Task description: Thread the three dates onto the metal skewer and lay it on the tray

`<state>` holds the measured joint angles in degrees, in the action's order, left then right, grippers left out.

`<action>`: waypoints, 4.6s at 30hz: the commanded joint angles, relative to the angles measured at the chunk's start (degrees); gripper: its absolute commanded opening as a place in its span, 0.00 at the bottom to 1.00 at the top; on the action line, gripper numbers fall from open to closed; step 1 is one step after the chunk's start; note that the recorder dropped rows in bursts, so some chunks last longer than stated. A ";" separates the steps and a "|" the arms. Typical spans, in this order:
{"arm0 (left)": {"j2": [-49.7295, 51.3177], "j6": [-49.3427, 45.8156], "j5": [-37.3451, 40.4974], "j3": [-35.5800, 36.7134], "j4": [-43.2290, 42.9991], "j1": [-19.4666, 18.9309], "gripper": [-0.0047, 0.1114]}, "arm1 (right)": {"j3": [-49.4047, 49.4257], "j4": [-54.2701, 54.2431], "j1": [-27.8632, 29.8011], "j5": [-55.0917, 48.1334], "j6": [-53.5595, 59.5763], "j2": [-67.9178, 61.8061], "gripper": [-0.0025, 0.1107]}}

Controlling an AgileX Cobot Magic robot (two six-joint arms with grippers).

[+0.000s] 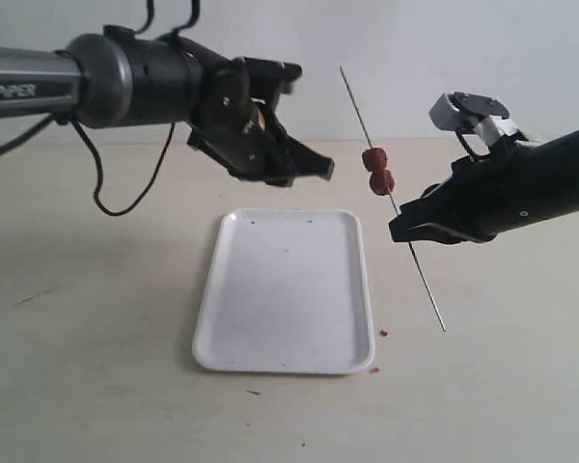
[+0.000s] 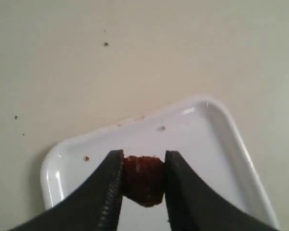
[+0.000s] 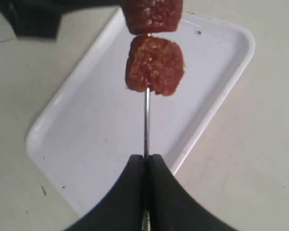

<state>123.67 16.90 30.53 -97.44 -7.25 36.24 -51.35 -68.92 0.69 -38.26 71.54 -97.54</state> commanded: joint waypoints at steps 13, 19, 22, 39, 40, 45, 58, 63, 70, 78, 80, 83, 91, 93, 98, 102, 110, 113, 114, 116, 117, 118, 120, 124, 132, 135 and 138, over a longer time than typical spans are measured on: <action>-3.46 -12.67 -5.37 0.00 48.79 -9.94 0.30 | 2.20 -2.39 -0.01 -8.48 -0.07 -7.01 0.02; -3.46 -12.67 -6.11 0.00 51.81 -9.94 0.30 | 2.20 -5.66 -0.01 -15.75 5.25 -8.54 0.02; -3.46 -12.67 -6.00 0.00 51.81 -9.94 0.30 | 2.20 -6.20 -0.01 -16.83 5.55 -8.54 0.02; -2.93 -12.67 -9.47 0.00 57.20 -9.39 0.30 | 2.20 -21.44 -3.39 -21.14 9.51 -10.89 0.02; -2.93 -12.67 -10.31 0.00 57.53 -9.39 0.30 | 2.20 -22.83 -3.39 -21.18 9.51 -11.60 0.02; -2.93 -12.67 -13.89 0.00 59.09 -9.24 0.30 | 2.20 -25.30 -3.39 -22.78 10.13 -14.20 0.02; -2.07 -13.09 -21.82 0.00 59.51 -5.39 0.30 | 2.20 -29.35 -3.39 -29.86 12.91 -14.72 0.02; -2.07 -13.75 -20.82 0.00 59.51 -5.36 0.30 | 2.20 -30.18 -3.39 -29.72 12.91 -15.60 0.02; -2.07 -14.09 -20.04 0.00 59.30 -5.36 0.30 | 2.20 -31.02 -3.39 -29.05 14.09 -17.53 0.02; -2.07 -16.90 -19.25 0.00 59.30 -5.36 0.30 | 0.73 -31.02 -3.39 -29.05 15.49 -17.61 0.02; -2.07 -16.90 -19.24 0.00 59.17 -5.36 0.30 | 0.25 -31.02 -3.39 -29.05 15.34 -17.61 0.02; -2.07 -16.90 -19.24 0.00 59.03 -5.36 0.30 | 0.07 -31.02 -3.39 -29.05 15.24 -17.61 0.02; -2.07 -16.90 -19.47 0.00 59.03 -5.48 0.30 | 0.06 -31.02 -3.39 -26.00 14.94 -17.67 0.02; -2.07 -16.90 -19.47 0.00 59.03 -5.48 0.30 | 0.06 -31.02 -3.39 -26.00 14.94 -17.67 0.02; -2.07 -18.15 -19.21 0.00 59.03 -5.48 0.30 | 0.06 -31.02 -3.39 -26.00 15.38 -17.67 0.02; -2.07 -18.29 -18.95 0.00 58.87 -5.48 0.30 | 0.06 -31.02 -3.39 -25.85 15.38 -17.67 0.02; -2.07 -18.90 -18.47 0.00 58.87 -5.48 0.30 | -0.56 -31.02 -3.39 -24.52 15.55 -17.67 0.02; -2.07 -19.70 -18.33 0.00 58.87 -5.48 0.30 | -0.56 -31.02 -3.39 -24.36 15.81 -17.67 0.02; -2.07 -19.70 -18.33 0.00 58.87 -5.48 0.30 | -0.83 -31.02 -3.39 -24.08 15.81 -17.67 0.02; -2.07 -19.70 -18.08 0.00 58.87 -5.48 0.30 | -1.60 -31.02 -3.39 -23.56 15.81 -17.67 0.02; -2.07 -19.70 -17.80 0.00 58.87 -5.48 0.30 | -2.01 -31.02 -3.39 -23.44 15.81 -17.67 0.02; -2.07 -19.70 -17.52 0.00 58.87 -5.48 0.30 | -2.39 -31.02 -3.39 -23.44 15.81 -17.67 0.02; -2.07 -19.81 -17.09 0.00 58.75 -5.48 0.30 | -3.10 -31.02 -3.39 -23.44 15.69 -17.67 0.02; -2.07 -19.93 -16.80 0.00 58.75 -5.48 0.30 | -5.30 -31.02 -3.39 -21.57 13.74 -17.67 0.02; -2.07 -21.40 -16.32 0.00 58.75 -5.48 0.30 | -9.89 -31.02 -3.39 -18.77 11.10 -17.67 0.02; -2.07 -21.65 -15.85 0.00 58.75 -5.27 0.30 | -12.36 -31.02 -3.39 -18.55 9.89 -17.67 0.02; -2.07 -23.04 -15.29 0.00 58.75 -5.05 0.30 | -15.24 -31.02 -3.39 -17.59 8.03 -17.76 0.02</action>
<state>121.76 -4.71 13.32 -97.44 51.71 30.78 -63.73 -97.54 -2.59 -55.87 80.29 -115.69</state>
